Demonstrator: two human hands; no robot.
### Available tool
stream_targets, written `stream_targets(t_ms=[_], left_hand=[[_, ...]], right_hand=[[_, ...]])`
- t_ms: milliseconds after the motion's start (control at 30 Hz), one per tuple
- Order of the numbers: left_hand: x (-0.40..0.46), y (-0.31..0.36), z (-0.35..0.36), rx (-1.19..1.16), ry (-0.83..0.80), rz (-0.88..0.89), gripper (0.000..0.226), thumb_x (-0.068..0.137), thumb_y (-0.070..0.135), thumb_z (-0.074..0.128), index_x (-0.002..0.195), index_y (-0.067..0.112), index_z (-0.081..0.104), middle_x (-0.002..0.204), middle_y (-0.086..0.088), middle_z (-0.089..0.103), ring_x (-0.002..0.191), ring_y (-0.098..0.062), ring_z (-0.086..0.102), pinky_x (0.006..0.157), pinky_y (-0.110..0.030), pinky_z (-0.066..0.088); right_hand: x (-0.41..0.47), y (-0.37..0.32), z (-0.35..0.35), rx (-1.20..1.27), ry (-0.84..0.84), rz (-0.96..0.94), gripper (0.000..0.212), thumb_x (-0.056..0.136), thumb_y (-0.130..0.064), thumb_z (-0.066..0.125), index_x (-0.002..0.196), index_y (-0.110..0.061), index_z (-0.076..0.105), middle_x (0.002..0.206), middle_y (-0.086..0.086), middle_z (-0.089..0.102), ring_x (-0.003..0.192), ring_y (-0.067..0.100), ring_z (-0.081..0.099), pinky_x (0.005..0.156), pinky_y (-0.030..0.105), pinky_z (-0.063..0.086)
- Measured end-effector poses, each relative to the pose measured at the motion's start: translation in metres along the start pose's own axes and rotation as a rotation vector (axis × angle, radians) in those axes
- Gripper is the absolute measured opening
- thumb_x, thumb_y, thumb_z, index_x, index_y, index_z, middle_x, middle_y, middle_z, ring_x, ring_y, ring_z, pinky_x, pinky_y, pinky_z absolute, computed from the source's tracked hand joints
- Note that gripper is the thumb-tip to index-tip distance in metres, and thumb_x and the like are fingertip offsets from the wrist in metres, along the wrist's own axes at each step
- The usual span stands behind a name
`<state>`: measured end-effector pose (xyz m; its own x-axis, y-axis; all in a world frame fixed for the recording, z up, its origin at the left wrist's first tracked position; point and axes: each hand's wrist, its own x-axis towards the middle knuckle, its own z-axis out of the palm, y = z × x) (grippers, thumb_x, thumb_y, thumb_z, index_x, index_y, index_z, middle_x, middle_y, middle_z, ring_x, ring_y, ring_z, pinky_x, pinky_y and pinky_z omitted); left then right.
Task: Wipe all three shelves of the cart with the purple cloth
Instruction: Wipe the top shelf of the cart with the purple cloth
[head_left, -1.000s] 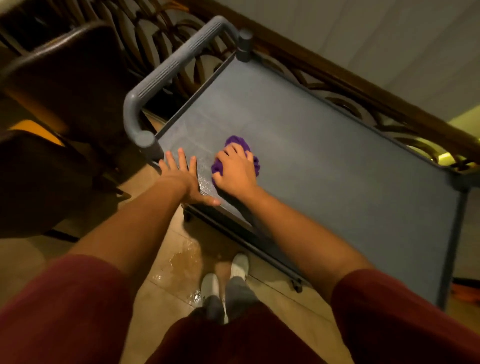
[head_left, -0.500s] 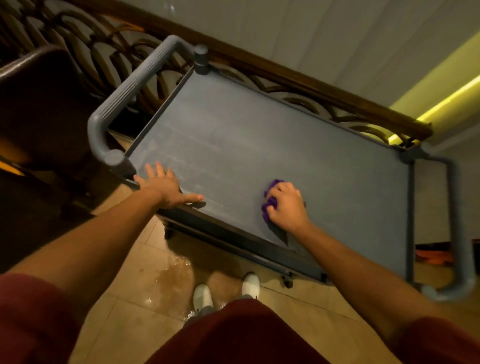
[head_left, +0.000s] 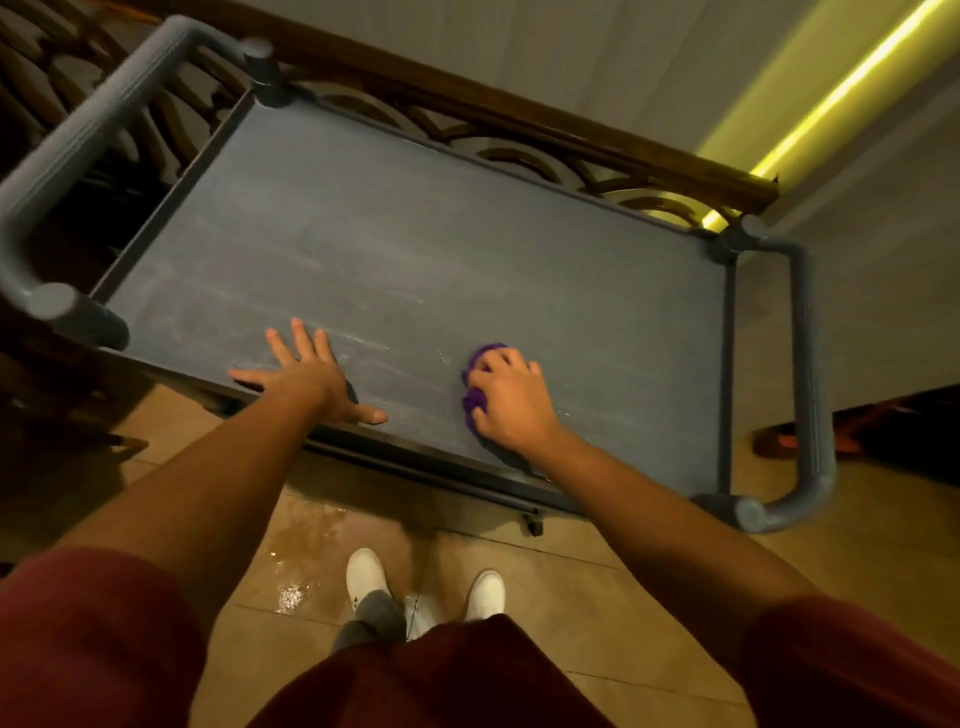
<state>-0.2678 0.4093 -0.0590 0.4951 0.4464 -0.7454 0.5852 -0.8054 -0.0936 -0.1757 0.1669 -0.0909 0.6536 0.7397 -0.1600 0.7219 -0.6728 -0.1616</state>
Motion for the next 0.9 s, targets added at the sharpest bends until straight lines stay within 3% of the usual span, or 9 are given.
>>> stream_targets(t_ms=[200, 267, 333, 400, 500, 600, 733, 800, 900], left_hand=[[0.000, 0.018, -0.001, 0.051, 0.008, -0.066, 0.152, 0.056, 0.089, 0.064, 0.156, 0.012, -0.020, 0.164, -0.015, -0.027, 0.150, -0.047, -0.017, 0.113, -0.076, 0.008], [-0.004, 0.023, 0.000, 0.103, 0.103, -0.041, 0.142, 0.059, 0.089, 0.063, 0.159, 0.011, 0.001, 0.167, -0.018, -0.010, 0.151, -0.048, -0.007, 0.113, -0.075, 0.009], [-0.010, 0.038, 0.004, 0.120, 0.320, 0.144, 0.115, 0.067, 0.083, 0.065, 0.154, 0.016, 0.028, 0.164, -0.018, 0.017, 0.150, -0.044, 0.015, 0.114, -0.071, 0.020], [-0.025, 0.074, 0.008, -0.054, 0.380, 0.407, 0.096, 0.071, 0.074, 0.070, 0.147, 0.022, 0.041, 0.150, -0.014, 0.044, 0.137, -0.035, 0.042, 0.109, -0.058, 0.040], [-0.058, 0.149, 0.023, -0.296, 0.148, 0.586, 0.095, 0.069, 0.071, 0.076, 0.145, 0.023, 0.045, 0.129, -0.010, 0.065, 0.117, -0.030, 0.062, 0.096, -0.044, 0.053], [-0.067, 0.198, 0.042, -0.188, 0.196, 0.620, 0.084, 0.077, 0.059, 0.076, 0.141, 0.013, 0.045, 0.131, -0.015, 0.062, 0.118, -0.034, 0.060, 0.094, -0.042, 0.050], [-0.060, 0.202, 0.040, -0.197, 0.301, 0.563, 0.065, 0.082, 0.048, 0.075, 0.132, 0.014, 0.052, 0.124, -0.016, 0.065, 0.112, -0.036, 0.062, 0.088, -0.043, 0.050], [-0.058, 0.194, 0.033, -0.211, 0.249, 0.563, 0.070, 0.080, 0.050, 0.077, 0.134, 0.014, 0.053, 0.125, -0.015, 0.066, 0.113, -0.036, 0.062, 0.090, -0.044, 0.052], [-0.056, 0.166, 0.041, -0.158, 0.258, 0.566, 0.077, 0.077, 0.057, 0.075, 0.138, 0.018, 0.050, 0.131, -0.013, 0.061, 0.121, -0.036, 0.056, 0.098, -0.045, 0.048]], right_hand=[[-0.064, 0.060, -0.002, -0.013, -0.019, 0.218, 0.041, 0.080, -0.044, 0.061, 0.113, -0.021, 0.067, 0.126, 0.005, 0.059, 0.125, 0.031, 0.047, 0.092, 0.044, 0.043], [-0.068, 0.063, -0.009, 0.074, -0.073, 0.223, 0.059, 0.077, -0.059, 0.055, 0.125, -0.024, 0.062, 0.133, 0.005, 0.057, 0.128, 0.031, 0.045, 0.098, 0.044, 0.043], [-0.066, 0.069, -0.023, 0.301, -0.118, 0.224, 0.075, 0.074, -0.067, 0.046, 0.136, -0.026, 0.056, 0.141, 0.006, 0.056, 0.132, 0.032, 0.045, 0.107, 0.046, 0.042], [-0.060, 0.083, -0.035, 0.443, -0.072, 0.206, 0.072, 0.077, -0.061, 0.039, 0.136, -0.024, 0.059, 0.144, 0.006, 0.056, 0.135, 0.030, 0.045, 0.112, 0.045, 0.037], [-0.058, 0.102, -0.039, 0.349, -0.098, 0.256, 0.053, 0.088, -0.050, 0.052, 0.138, -0.032, 0.057, 0.148, 0.004, 0.051, 0.138, 0.031, 0.041, 0.112, 0.049, 0.036], [-0.050, 0.104, -0.035, 0.391, -0.113, 0.270, 0.043, 0.089, -0.036, 0.065, 0.131, -0.026, 0.063, 0.128, 0.014, 0.060, 0.120, 0.034, 0.052, 0.104, 0.041, 0.043], [-0.022, 0.101, -0.049, 0.459, 0.085, 0.241, 0.024, 0.081, -0.007, 0.063, 0.104, -0.011, 0.072, 0.104, 0.017, 0.067, 0.100, 0.038, 0.062, 0.090, 0.043, 0.049], [-0.008, 0.097, -0.060, 0.396, 0.091, 0.246, 0.031, 0.085, -0.017, 0.062, 0.115, -0.014, 0.069, 0.118, 0.014, 0.066, 0.112, 0.037, 0.059, 0.095, 0.045, 0.048], [-0.008, 0.075, -0.055, 0.285, -0.106, 0.324, 0.074, 0.079, -0.066, 0.056, 0.139, -0.023, 0.050, 0.143, 0.010, 0.050, 0.131, 0.037, 0.046, 0.104, 0.057, 0.042]])
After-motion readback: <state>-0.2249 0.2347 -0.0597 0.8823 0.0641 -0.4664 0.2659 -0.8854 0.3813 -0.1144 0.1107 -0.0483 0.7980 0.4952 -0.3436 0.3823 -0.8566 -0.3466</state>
